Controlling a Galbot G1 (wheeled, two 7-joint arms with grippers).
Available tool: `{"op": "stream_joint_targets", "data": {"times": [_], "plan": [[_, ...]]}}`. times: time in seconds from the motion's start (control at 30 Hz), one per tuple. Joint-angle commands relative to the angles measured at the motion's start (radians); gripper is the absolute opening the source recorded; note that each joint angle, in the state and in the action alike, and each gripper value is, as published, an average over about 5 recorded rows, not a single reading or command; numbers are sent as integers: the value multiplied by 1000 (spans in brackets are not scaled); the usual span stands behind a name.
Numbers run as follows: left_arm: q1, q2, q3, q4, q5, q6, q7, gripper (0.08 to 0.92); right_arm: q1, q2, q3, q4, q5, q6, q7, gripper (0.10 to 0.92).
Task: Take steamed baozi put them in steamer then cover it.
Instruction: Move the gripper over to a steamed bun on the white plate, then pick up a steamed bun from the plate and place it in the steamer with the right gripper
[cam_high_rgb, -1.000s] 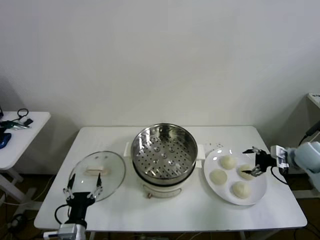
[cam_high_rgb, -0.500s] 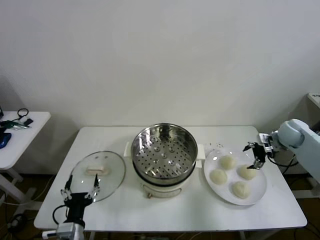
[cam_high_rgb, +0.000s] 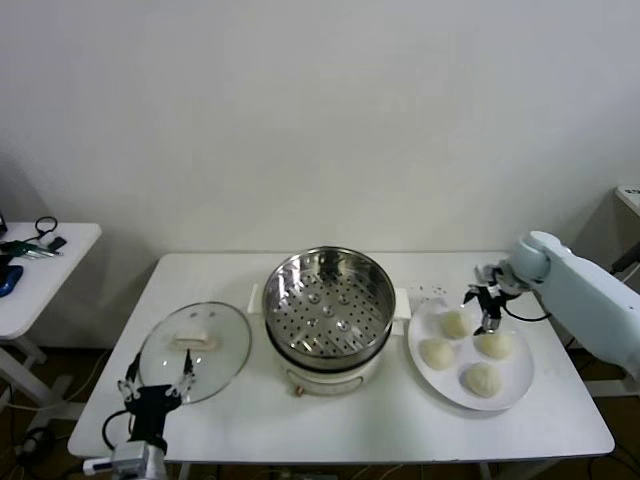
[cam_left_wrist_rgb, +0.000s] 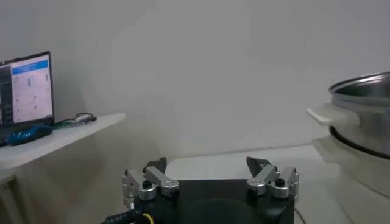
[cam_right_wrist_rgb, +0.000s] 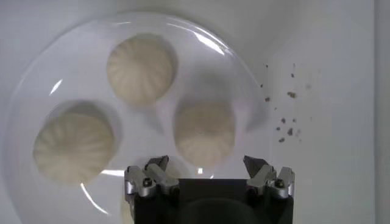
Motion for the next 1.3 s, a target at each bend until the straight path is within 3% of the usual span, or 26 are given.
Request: {"op": "stream_joint_targets", "data": {"times": [0.03, 0.47, 0.87, 1.3], "plan": [[-9, -5, -1, 5, 1, 8, -4, 823, 27, 86, -50, -97, -9, 12, -7, 823], [-16, -4, 0, 10, 3, 12, -9, 823, 16, 101, -26, -135, -49, 34, -17, 817], [-9, -7, 1, 3, 4, 12, -15, 823, 36, 89, -20, -121, -39, 55, -31, 736], [3, -5, -2, -9, 4, 12, -17, 823, 351, 7, -298, 90, 155, 167, -63, 733]]}}
